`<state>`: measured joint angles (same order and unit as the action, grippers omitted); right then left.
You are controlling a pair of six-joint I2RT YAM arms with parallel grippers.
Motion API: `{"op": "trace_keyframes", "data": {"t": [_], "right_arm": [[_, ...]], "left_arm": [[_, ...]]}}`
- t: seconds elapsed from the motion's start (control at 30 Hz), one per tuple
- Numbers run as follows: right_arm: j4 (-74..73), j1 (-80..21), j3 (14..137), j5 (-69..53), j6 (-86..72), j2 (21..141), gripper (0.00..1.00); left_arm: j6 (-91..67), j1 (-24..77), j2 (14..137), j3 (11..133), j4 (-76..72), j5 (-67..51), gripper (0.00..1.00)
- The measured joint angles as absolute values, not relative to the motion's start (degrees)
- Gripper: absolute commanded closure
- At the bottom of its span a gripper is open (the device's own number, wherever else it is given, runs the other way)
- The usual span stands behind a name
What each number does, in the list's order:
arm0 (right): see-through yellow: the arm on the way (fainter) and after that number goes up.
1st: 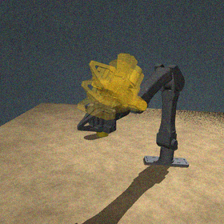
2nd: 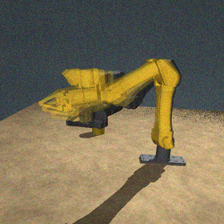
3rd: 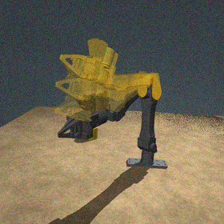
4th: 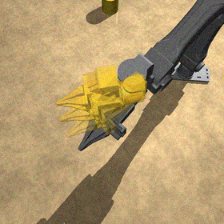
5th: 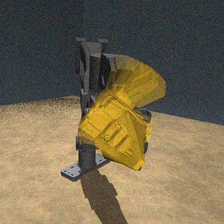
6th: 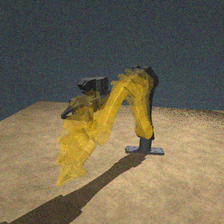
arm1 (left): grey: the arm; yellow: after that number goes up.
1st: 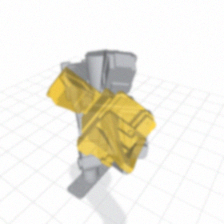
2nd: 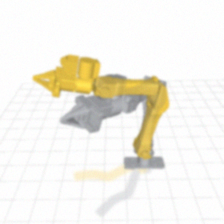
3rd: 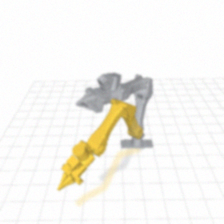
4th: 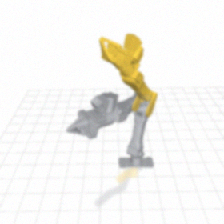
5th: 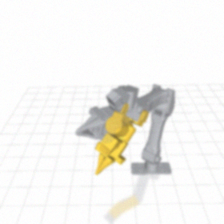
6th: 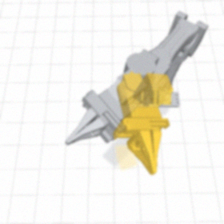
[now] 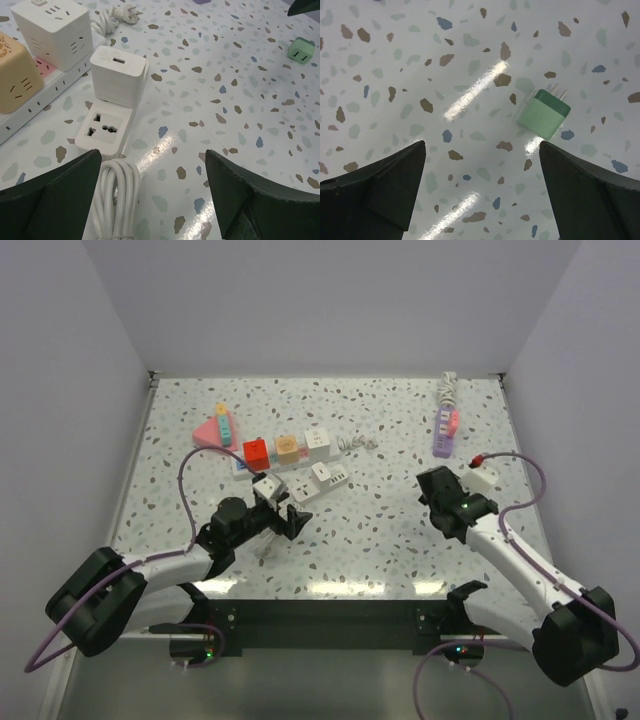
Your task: Insert the plug
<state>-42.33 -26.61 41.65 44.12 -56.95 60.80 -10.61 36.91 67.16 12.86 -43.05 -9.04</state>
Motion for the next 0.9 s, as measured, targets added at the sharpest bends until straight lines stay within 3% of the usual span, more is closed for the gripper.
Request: {"op": "trace_keyframes", "data": {"t": [0.17, 0.37, 0.63, 0.9], "right_arm": [[-42.9, -20.6, 36.9, 41.5, -60.2, 55.0, 0.02], [-42.6, -14.6, 36.6, 37.9, -61.0, 58.1, 0.02], [-37.3, -5.8, 33.5, 30.5, -59.9, 64.3, 0.11], [-33.9, -3.1, 32.5, 29.0, -58.3, 66.1, 0.23]], "left_arm": [[-11.9, 36.9, 68.4, 12.8, -45.3, -11.6, 0.1], [-12.9, 36.9, 69.3, 12.3, -46.6, -13.5, 0.1], [-13.0, 36.9, 69.3, 11.9, -47.7, -13.9, 0.1], [-13.0, 36.9, 69.0, 11.3, -48.0, -13.9, 0.1]]}}
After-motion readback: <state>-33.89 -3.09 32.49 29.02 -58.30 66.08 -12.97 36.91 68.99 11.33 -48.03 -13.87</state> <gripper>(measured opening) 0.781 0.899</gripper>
